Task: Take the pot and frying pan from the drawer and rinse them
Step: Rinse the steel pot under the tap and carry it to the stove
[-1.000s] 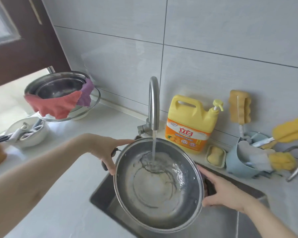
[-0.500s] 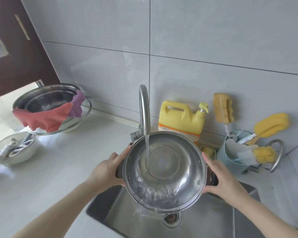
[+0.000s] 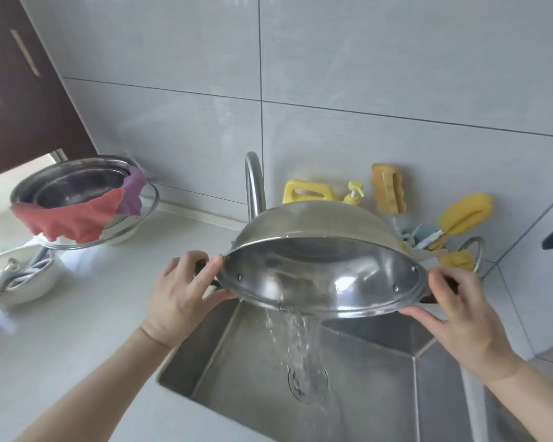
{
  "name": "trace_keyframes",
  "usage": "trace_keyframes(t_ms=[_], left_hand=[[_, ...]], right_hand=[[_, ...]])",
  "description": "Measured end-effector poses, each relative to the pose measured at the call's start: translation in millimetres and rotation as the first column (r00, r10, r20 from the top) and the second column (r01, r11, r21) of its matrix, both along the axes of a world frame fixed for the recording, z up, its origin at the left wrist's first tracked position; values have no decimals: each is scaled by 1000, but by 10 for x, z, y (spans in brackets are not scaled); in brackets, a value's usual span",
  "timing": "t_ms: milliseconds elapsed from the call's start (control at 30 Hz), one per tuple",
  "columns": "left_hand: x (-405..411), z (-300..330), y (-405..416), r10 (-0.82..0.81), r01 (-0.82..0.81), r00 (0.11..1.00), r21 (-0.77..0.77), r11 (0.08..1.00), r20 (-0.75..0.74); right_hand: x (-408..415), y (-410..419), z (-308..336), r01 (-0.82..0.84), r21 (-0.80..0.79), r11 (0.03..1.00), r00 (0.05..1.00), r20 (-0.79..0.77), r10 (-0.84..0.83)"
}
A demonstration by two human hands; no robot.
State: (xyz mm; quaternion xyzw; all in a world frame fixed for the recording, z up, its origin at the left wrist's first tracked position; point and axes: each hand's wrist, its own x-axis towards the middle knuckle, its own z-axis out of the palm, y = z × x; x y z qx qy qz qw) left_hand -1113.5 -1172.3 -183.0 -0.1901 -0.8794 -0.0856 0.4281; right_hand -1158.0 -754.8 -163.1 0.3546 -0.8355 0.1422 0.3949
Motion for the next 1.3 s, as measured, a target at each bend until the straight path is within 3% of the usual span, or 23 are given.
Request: trace_keyframes(t_ms=[233,400,700,767,833,900,967,1000,1133,1300], left_hand=[[18,517,34,9,-14,975,-20,1000,-224],[12,721,19,-31,15,961,-60,998,-273],[-11,591,110,-20,10,977,-49,999,-211],[-28,474,191,-23,23,992,-5,1000,-125],[-37,290,309,-33,26,995,77,997,90],[-36,63,454,-62,8,919,138,990,390],[-51,-207,610,-78,-26,778,156,987,623],[-73,-363,677,-94,-34,694,163,986,714],[-211,-1043,848,-179,-16,383,200,980,906],[-377,-1809,872,-202,-13,154,207,978,967]], right_hand=[[164,39,588,-10,-19,1000,962,-272,4],[228,44,761,-18,5,1000,949,-314,18],[174,150,613,6,19,1000,969,-247,-1],[162,191,522,10,-2,1000,988,-152,-10],[143,249,406,43,-18,999,997,63,-41],[100,351,250,80,16,997,901,426,-79],[41,517,19,92,75,993,654,747,-117],[10,606,-133,88,105,991,545,828,-136],[0,795,-783,70,131,989,267,953,-145],[10,803,-1561,89,184,979,70,979,-191]])
